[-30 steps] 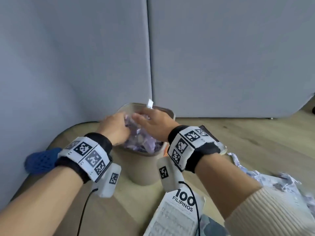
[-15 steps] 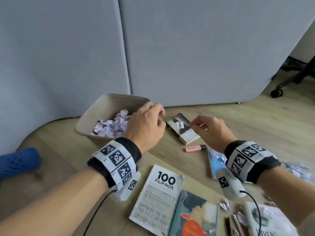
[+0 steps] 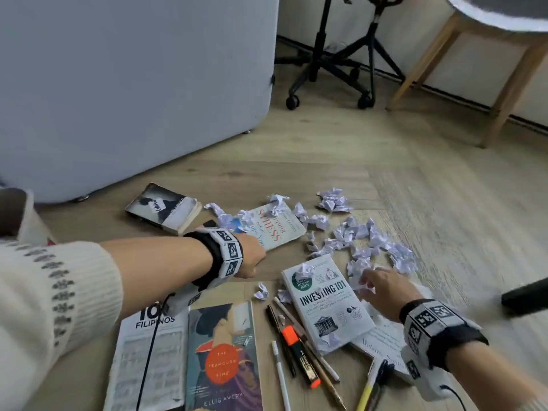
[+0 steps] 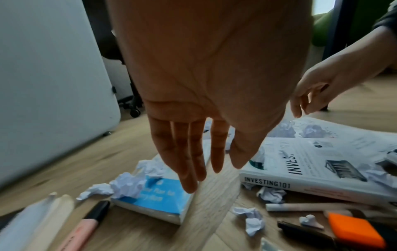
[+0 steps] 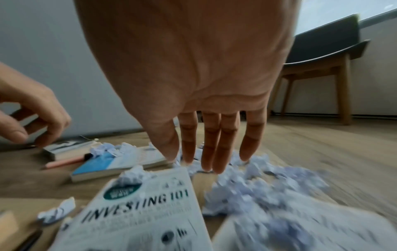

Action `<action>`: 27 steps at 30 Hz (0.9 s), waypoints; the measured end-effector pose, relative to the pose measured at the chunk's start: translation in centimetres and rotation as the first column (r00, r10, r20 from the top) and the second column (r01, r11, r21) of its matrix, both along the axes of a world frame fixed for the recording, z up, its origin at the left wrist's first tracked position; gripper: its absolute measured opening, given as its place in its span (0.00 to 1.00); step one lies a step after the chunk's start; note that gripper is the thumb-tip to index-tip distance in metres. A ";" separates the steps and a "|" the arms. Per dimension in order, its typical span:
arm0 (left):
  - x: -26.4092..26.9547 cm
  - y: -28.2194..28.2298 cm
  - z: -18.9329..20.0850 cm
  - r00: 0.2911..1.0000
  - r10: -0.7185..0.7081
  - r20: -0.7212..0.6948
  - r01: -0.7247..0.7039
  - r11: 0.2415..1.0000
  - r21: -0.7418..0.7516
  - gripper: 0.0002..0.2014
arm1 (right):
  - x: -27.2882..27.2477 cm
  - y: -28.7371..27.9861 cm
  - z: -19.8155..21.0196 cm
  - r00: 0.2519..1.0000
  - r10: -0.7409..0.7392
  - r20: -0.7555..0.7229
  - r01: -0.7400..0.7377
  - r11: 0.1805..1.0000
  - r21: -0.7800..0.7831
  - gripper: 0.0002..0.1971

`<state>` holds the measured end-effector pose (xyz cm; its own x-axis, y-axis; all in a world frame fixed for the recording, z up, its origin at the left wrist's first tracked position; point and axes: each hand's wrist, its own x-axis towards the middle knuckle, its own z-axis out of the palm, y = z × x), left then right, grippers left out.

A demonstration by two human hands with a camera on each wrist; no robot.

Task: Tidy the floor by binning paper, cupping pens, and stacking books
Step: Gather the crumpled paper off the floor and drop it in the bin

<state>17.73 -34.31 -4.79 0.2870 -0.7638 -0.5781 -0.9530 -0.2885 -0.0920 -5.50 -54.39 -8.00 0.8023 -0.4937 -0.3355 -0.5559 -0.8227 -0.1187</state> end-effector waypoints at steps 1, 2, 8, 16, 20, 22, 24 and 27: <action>-0.5 -0.9 -0.7 1.000 0.007 -0.010 -0.007 1.000 0.007 0.12 | -1.1 -0.1 -0.4 0.999 -0.039 -0.027 0.039 0.999 0.001 0.13; -1.1 -1.6 -1.7 0.999 0.044 -0.021 -0.044 0.999 0.000 0.12 | -1.9 0.0 -0.7 0.997 -0.067 -0.049 0.067 0.998 0.002 0.15; -5.5 -2.9 -9.6 0.893 0.419 -0.166 -0.439 0.892 -0.106 0.33 | -1.2 1.6 -4.0 0.981 -0.037 0.189 0.039 0.999 -0.008 0.15; -8.2 -2.9 -13.5 0.725 0.579 -0.374 -0.685 0.666 -0.296 0.22 | 3.2 5.4 -7.0 0.949 0.150 0.277 -0.175 0.982 0.067 0.10; -8.3 -3.1 -14.1 0.705 0.566 -0.428 -0.708 0.601 -0.370 0.12 | 3.2 4.5 -7.1 0.961 0.137 0.241 -0.155 0.986 0.057 0.03; -7.8 -3.1 -14.0 0.703 0.565 -0.432 -0.710 0.593 -0.379 0.09 | 2.6 4.1 -7.0 0.963 0.164 0.216 -0.174 0.984 0.030 0.04; -7.0 -2.8 -13.7 0.683 0.581 -0.443 -0.730 0.576 -0.368 0.07 | 2.0 4.1 -6.7 0.952 0.204 0.230 -0.220 0.975 0.042 0.05; -5.7 -1.9 -12.9 0.663 0.592 -0.457 -0.748 0.551 -0.371 0.05 | 0.9 4.7 -6.1 0.956 0.213 0.202 -0.246 0.957 0.155 0.05</action>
